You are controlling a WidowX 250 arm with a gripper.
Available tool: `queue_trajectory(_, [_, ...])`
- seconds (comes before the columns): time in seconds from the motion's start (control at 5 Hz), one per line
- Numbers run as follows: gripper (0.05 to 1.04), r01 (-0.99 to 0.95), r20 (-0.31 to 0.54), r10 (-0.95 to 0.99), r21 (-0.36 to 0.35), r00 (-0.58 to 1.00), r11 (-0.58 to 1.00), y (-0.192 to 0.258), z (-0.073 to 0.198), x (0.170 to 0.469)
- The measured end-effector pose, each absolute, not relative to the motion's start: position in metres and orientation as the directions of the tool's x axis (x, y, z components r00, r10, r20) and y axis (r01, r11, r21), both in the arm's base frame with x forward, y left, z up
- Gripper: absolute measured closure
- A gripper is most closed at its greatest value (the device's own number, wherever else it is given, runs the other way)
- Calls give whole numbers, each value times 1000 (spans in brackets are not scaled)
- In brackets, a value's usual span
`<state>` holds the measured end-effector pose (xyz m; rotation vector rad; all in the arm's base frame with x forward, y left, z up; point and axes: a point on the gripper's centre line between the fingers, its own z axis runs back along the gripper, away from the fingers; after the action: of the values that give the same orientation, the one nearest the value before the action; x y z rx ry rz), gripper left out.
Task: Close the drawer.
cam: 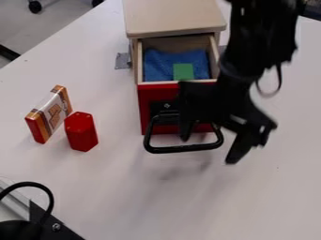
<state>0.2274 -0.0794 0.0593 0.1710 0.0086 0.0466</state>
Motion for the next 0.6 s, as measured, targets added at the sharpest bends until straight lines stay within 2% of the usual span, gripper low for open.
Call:
queue_trajectory(0.2, [83, 18, -15, -15, 184, 1000, 983, -81, 51, 218])
queue_trajectory(0.6, [83, 141, -82, -130, 150, 988, 979, -79, 26, 215])
